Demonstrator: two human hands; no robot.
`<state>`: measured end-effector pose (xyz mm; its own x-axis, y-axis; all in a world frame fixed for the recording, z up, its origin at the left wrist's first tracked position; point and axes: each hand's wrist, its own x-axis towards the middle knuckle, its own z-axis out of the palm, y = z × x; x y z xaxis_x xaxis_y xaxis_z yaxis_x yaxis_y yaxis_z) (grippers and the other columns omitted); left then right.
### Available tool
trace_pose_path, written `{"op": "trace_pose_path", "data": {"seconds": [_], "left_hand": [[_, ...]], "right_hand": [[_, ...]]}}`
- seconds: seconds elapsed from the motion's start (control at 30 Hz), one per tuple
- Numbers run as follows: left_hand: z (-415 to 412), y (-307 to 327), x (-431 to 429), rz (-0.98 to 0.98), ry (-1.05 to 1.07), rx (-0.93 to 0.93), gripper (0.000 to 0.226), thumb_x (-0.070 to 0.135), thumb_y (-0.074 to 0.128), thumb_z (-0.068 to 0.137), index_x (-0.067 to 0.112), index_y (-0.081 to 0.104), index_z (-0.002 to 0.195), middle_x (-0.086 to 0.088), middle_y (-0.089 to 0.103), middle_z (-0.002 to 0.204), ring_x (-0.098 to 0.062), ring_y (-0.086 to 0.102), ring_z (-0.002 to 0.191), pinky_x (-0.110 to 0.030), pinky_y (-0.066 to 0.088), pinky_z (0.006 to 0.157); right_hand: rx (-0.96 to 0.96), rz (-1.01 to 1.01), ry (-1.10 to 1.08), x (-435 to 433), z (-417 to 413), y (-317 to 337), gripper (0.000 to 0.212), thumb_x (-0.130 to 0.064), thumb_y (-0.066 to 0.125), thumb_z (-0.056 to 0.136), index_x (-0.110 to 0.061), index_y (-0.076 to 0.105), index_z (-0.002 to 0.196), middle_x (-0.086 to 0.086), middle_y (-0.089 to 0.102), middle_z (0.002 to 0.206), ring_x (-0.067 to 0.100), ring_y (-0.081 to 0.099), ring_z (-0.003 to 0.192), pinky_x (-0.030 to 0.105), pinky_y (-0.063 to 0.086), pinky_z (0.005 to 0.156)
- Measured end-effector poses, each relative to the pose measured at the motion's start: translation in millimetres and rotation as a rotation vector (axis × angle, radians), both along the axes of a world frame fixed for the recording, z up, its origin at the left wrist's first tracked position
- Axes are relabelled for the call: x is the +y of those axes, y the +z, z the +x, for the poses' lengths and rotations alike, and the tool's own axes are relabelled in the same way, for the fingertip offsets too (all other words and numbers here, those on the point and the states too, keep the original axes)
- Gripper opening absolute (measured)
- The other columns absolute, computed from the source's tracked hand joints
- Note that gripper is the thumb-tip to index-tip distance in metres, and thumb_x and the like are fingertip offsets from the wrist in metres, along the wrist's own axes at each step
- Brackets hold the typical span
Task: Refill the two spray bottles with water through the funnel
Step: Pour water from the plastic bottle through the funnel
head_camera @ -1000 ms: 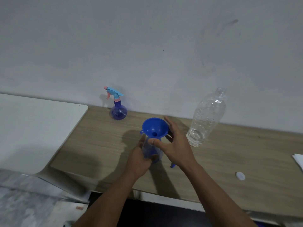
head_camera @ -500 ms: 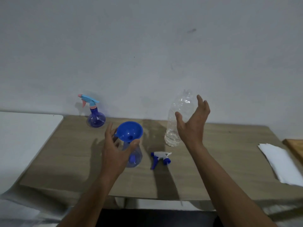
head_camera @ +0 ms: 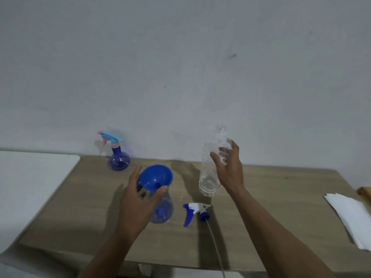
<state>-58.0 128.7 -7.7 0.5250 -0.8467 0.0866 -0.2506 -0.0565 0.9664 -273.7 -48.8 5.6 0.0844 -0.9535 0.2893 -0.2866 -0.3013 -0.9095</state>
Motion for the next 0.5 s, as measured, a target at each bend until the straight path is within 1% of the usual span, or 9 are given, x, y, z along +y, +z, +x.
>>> {"op": "trace_pose_path", "data": {"seconds": [0.07,0.13,0.2,0.23,0.27,0.33,0.37,0.43,0.5], "left_hand": [[-1,-1,0,-0.004,0.002,0.011,0.093,0.063,0.080,0.061,0.042,0.041,0.142,0.010,0.064,0.129,-0.015,0.063,0.118,-0.046,0.053,0.100],[-2,-1,0,-0.005,0.002,0.022,0.091,0.058,0.082,0.065,0.042,0.039,0.144,0.011,0.063,0.131,-0.013,0.062,0.120,-0.041,0.052,0.100],[-2,0,0,0.006,-0.007,0.020,0.088,0.050,0.083,0.073,0.039,0.037,0.147,0.011,0.061,0.133,-0.013,0.061,0.120,-0.034,0.052,0.097],[-2,1,1,0.004,-0.008,0.023,0.086,0.048,0.083,0.075,0.038,0.038,0.147,0.011,0.061,0.133,-0.013,0.061,0.120,-0.034,0.052,0.097],[-1,1,2,-0.001,-0.003,0.028,0.084,0.049,0.083,0.075,0.038,0.039,0.146,0.011,0.062,0.132,-0.012,0.061,0.120,-0.037,0.053,0.098],[-1,2,5,0.003,0.003,0.038,0.084,0.049,0.083,0.073,0.041,0.040,0.144,0.012,0.062,0.132,-0.012,0.061,0.121,-0.044,0.052,0.102],[-1,3,6,0.007,0.002,0.042,0.086,0.050,0.083,0.071,0.042,0.039,0.145,0.013,0.062,0.132,-0.011,0.060,0.122,-0.046,0.052,0.103],[-1,7,7,0.006,0.000,0.054,0.092,0.057,0.083,0.066,0.044,0.038,0.145,0.014,0.061,0.133,-0.010,0.060,0.123,-0.046,0.051,0.103],[-1,10,6,0.000,0.006,0.057,0.096,0.062,0.085,0.061,0.047,0.038,0.144,0.015,0.059,0.135,-0.010,0.059,0.124,-0.046,0.052,0.102]], "right_hand": [[-0.021,-0.038,-0.039,0,4,5,0.071,-0.039,0.070,0.092,-0.032,0.030,0.150,-0.001,0.061,0.119,0.014,0.061,0.108,0.027,0.047,0.094],[-0.070,-0.086,-0.046,-2,6,17,0.073,-0.039,0.069,0.092,-0.036,0.027,0.151,0.001,0.060,0.113,0.011,0.063,0.103,0.022,0.048,0.092],[-0.057,-0.145,-0.009,-4,3,35,0.076,-0.038,0.068,0.093,-0.037,0.022,0.153,0.001,0.060,0.108,0.005,0.064,0.098,0.014,0.048,0.084],[-0.038,-0.163,0.021,-4,1,46,0.076,-0.037,0.068,0.093,-0.038,0.020,0.153,0.001,0.060,0.106,0.003,0.064,0.095,0.009,0.047,0.079],[-0.015,-0.170,0.055,-4,0,58,0.075,-0.037,0.067,0.094,-0.040,0.019,0.152,0.001,0.061,0.104,0.002,0.065,0.093,0.006,0.046,0.074],[0.064,-0.173,0.124,-3,-4,79,0.073,-0.040,0.066,0.094,-0.047,0.020,0.150,-0.002,0.064,0.102,0.004,0.068,0.089,0.004,0.045,0.071],[0.107,-0.171,0.167,-1,-5,88,0.072,-0.044,0.066,0.093,-0.052,0.021,0.149,-0.003,0.065,0.102,0.005,0.069,0.089,0.007,0.048,0.074],[0.196,-0.151,0.285,5,-5,103,0.070,-0.050,0.065,0.091,-0.061,0.023,0.145,-0.002,0.068,0.102,0.009,0.071,0.089,0.024,0.056,0.082],[0.330,-0.142,0.414,12,-2,114,0.069,-0.051,0.065,0.090,-0.064,0.023,0.144,-0.002,0.069,0.099,0.008,0.072,0.084,0.035,0.059,0.083]]}}
